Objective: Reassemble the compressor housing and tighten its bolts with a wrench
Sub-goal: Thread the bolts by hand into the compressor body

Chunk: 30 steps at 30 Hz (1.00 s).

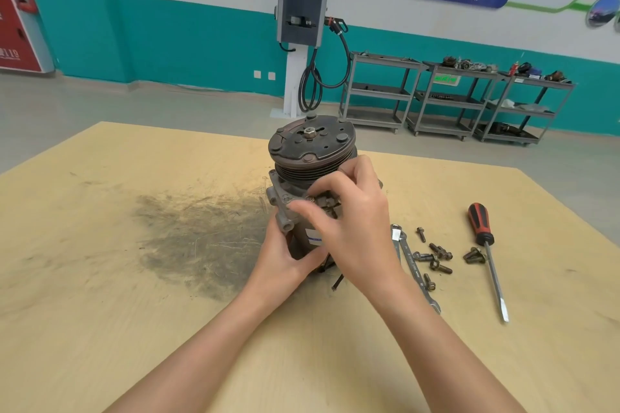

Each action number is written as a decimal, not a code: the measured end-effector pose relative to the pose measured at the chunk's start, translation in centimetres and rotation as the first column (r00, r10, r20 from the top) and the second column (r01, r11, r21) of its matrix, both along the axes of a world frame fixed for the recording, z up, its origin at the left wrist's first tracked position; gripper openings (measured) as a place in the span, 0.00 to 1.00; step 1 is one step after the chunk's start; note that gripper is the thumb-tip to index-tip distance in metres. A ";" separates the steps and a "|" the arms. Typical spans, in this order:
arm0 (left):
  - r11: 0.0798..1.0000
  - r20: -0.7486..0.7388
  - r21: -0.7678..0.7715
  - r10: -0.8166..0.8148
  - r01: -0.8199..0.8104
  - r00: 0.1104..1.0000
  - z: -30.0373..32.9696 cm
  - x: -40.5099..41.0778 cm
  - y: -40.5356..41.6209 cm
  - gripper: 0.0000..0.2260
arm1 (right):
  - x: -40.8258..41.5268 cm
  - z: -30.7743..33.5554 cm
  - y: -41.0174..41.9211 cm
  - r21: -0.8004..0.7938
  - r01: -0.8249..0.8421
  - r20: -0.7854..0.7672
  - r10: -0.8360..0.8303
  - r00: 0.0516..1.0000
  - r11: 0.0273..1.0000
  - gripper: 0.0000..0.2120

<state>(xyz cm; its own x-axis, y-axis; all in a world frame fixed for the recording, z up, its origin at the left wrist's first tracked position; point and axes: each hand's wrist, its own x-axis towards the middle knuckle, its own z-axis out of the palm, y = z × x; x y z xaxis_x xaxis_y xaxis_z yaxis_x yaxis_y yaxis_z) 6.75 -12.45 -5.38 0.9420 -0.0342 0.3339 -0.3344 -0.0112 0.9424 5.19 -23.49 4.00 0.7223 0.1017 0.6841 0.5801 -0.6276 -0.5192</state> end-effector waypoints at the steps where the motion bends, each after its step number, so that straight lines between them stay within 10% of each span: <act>1: 1.000 -0.005 -0.007 0.002 -0.002 1.000 0.0 0.0 0.0 0.30 | 0.0 0.1 -0.3 -0.033 -0.020 0.000 0.020 1.000 0.999 0.09; 30: 1.000 0.028 0.001 0.000 0.000 1.000 0.0 0.2 0.0 0.33 | 0.5 -0.9 1.2 -0.032 0.109 0.120 -0.105 0.987 0.993 0.16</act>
<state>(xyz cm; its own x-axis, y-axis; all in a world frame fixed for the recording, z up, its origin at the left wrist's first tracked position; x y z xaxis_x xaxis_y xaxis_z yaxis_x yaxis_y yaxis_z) 6.93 -12.50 -5.36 0.9322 -0.0346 0.3603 -0.3609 -0.0120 0.9325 5.67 -22.30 3.08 0.6449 0.0562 0.7622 0.5642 -0.7077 -0.4252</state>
